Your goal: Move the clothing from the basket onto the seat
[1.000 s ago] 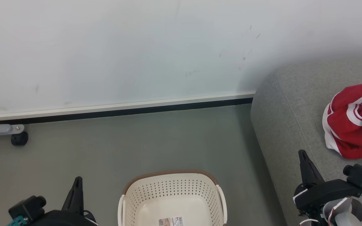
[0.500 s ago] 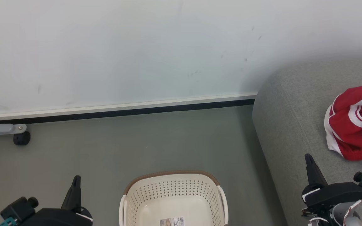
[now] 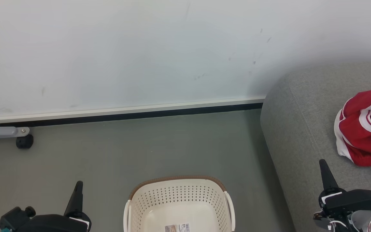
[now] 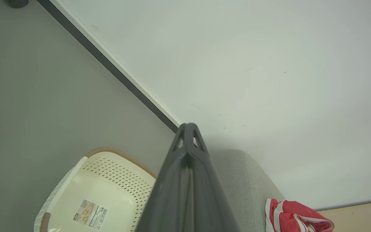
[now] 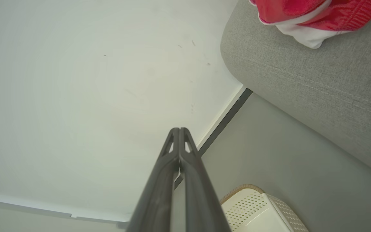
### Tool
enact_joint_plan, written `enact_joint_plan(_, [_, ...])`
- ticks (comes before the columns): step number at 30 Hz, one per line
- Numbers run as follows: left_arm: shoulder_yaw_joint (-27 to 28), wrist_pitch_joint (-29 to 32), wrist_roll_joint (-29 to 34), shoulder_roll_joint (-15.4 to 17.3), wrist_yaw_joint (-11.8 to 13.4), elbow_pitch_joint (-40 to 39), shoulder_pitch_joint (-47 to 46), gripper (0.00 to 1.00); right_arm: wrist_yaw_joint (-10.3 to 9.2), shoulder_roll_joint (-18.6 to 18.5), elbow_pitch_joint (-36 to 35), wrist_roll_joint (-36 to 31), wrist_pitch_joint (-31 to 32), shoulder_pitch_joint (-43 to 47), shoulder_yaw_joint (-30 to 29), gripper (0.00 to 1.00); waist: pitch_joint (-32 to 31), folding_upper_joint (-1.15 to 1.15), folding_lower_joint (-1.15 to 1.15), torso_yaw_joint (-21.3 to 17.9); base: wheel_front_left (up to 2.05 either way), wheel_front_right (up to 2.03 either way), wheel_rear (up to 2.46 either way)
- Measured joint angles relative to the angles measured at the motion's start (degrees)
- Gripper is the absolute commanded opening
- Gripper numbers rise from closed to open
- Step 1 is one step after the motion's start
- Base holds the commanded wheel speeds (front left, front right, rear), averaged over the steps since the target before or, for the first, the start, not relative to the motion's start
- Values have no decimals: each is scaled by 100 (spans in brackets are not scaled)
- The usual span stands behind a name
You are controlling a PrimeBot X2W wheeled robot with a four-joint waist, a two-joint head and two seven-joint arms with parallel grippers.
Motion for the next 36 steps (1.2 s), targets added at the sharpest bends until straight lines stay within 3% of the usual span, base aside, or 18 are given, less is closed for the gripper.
enact_joint_plan(36, [563, 475, -2530, -297, -509, 310, -211, 0, 448, 432, 120, 2486, 526, 211, -1036, 0, -52, 0, 0, 110, 0, 0, 0])
